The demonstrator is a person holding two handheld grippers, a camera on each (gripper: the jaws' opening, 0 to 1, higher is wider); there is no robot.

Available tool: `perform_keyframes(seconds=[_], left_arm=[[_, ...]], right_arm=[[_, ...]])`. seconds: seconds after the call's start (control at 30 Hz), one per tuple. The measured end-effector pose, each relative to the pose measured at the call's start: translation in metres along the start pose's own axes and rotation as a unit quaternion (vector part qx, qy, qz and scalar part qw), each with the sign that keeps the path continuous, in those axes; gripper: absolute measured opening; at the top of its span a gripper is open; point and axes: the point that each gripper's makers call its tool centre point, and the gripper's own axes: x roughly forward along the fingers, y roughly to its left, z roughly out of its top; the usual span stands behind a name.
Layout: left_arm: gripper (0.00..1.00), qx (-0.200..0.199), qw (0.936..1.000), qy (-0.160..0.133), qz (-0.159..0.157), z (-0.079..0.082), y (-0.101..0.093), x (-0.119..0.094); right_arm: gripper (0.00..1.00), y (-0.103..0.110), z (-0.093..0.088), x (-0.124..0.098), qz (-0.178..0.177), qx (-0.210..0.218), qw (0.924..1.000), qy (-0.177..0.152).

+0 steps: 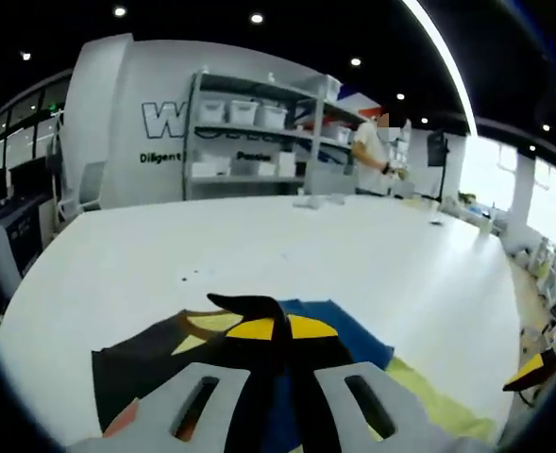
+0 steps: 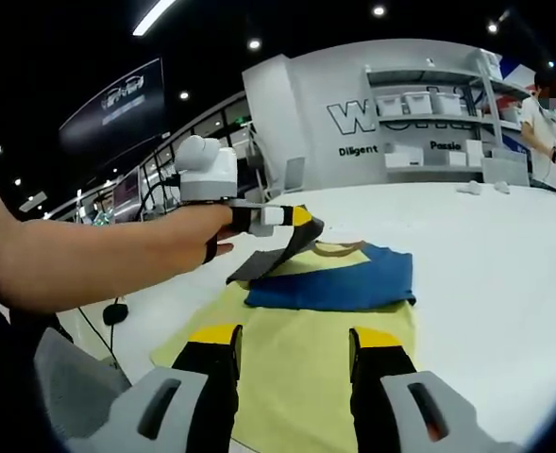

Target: Fold the garment on the visible template until the final outline fits inside the template.

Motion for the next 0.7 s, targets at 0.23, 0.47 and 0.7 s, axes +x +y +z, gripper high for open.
perform_keyframes(seconds=[0.23, 0.47, 0.7], left_arm=[[0.00, 0.004, 0.9999, -0.004, -0.014, 0.005, -0.013, 0.004], [0.00, 0.006, 0.9992, -0.007, -0.038, 0.004, -0.030, 0.010], [0.00, 0.007, 0.9992, 0.020, -0.035, -0.019, -0.029, 0.013]], right_arm=[[0.44, 0.000, 0.000, 0.000, 0.000, 0.000, 1.0000, 0.000], [0.44, 0.000, 0.000, 0.000, -0.001, 0.000, 1.0000, 0.001], [0.44, -0.001, -0.001, 0.000, -0.002, 0.001, 1.0000, 0.001]])
